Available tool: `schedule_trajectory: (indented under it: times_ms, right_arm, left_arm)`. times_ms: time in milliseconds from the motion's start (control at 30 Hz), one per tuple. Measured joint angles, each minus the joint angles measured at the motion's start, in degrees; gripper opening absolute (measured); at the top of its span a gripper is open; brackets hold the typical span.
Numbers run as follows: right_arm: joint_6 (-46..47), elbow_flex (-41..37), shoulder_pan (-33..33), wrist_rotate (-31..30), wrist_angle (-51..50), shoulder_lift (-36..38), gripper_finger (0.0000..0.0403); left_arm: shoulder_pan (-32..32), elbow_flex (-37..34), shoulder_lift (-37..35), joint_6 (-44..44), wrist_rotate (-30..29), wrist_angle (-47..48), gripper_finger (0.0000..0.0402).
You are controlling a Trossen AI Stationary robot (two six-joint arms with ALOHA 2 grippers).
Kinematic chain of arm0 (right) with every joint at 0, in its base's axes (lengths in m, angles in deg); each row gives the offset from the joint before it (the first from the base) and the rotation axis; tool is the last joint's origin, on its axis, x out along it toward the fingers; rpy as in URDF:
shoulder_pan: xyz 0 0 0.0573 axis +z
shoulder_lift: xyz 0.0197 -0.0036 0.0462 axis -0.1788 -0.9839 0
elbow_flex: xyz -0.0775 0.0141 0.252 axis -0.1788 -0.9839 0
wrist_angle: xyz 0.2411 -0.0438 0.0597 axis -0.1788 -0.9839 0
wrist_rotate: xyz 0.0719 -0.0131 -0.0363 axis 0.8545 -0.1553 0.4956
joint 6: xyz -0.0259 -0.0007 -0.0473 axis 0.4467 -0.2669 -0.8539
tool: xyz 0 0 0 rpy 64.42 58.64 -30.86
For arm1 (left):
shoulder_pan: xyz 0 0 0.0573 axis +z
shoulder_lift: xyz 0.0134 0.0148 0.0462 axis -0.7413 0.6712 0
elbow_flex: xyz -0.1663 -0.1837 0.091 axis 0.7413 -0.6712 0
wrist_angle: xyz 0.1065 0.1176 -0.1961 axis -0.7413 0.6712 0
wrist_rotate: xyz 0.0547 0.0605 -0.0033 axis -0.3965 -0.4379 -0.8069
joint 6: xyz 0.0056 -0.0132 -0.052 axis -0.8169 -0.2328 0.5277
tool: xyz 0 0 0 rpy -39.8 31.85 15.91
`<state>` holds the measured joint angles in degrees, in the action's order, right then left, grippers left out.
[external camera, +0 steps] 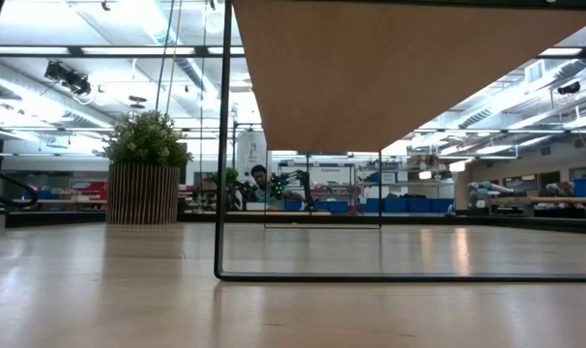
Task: Pick and place cans onto a shelf
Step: Put the canned mixed vegetables on the shelf
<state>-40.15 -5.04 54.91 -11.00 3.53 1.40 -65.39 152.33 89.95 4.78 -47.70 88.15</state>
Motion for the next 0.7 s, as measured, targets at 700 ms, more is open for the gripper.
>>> schedule_trajectory:
  times_ms: [700]
  right_arm:
    - [4.3,-7.6,11.1,19.6,1.8,-13.7,0.038]
  left_arm:
    - [-3.3,0.0,-5.3,3.0,-6.2,8.8,0.0376]
